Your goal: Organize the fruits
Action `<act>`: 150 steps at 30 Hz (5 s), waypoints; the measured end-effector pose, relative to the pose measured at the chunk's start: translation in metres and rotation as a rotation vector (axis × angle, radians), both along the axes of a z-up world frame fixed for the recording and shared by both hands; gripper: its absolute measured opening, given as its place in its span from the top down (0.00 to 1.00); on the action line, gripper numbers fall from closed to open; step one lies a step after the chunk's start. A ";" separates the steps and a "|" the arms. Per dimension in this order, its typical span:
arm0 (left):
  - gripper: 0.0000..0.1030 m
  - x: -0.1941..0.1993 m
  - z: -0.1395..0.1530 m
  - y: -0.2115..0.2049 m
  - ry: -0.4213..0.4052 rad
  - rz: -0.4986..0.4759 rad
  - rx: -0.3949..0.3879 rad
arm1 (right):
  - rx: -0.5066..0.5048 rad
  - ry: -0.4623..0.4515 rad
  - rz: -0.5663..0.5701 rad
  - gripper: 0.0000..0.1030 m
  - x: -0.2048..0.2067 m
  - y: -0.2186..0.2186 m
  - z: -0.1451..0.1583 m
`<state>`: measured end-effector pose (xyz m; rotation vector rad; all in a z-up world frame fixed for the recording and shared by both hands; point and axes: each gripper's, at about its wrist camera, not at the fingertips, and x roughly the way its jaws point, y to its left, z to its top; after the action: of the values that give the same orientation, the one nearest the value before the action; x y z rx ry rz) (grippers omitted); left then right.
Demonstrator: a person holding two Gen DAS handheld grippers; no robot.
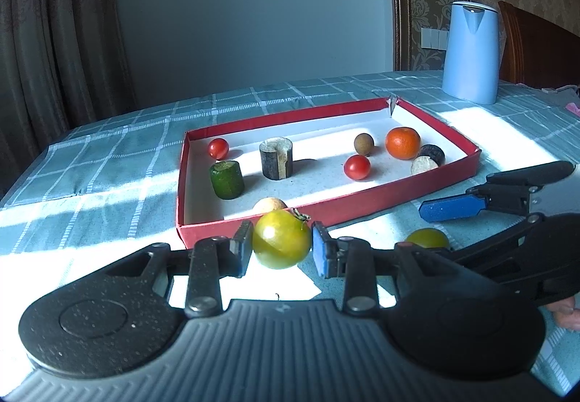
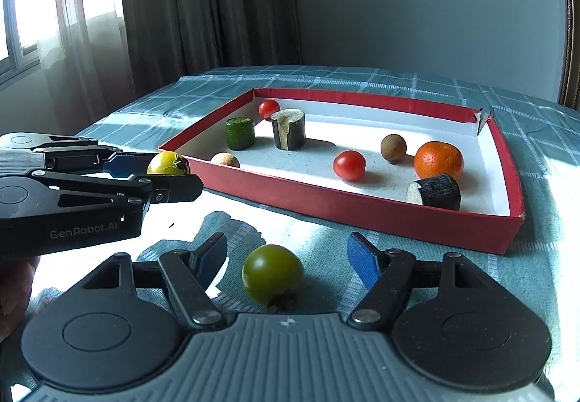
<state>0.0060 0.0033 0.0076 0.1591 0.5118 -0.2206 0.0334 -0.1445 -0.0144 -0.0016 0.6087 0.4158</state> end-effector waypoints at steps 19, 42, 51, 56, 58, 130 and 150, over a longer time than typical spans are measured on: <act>0.69 0.002 -0.004 -0.005 0.004 0.010 0.045 | 0.011 -0.027 -0.046 0.69 -0.007 -0.006 0.002; 0.61 0.001 -0.012 -0.009 0.019 0.030 0.097 | -0.002 -0.005 -0.036 0.68 -0.004 -0.004 0.000; 0.75 0.002 -0.011 -0.005 0.004 0.070 0.092 | -0.020 -0.013 -0.034 0.69 -0.008 -0.003 0.000; 0.75 -0.001 -0.006 -0.006 -0.026 0.066 0.078 | -0.028 -0.085 -0.050 0.69 -0.016 -0.003 0.006; 0.75 -0.002 -0.002 -0.005 -0.028 0.054 0.048 | -0.029 -0.111 -0.063 0.69 -0.017 -0.003 0.009; 0.04 0.035 0.001 -0.027 -0.045 0.203 0.068 | 0.085 -0.137 -0.401 0.24 0.028 -0.046 0.020; 0.00 0.015 0.000 -0.021 -0.036 0.213 0.033 | 0.098 -0.050 -0.373 0.21 -0.007 -0.048 0.005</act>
<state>0.0214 -0.0174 0.0079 0.1393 0.4930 -0.0018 0.0264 -0.1926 -0.0093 0.1919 0.5245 0.0835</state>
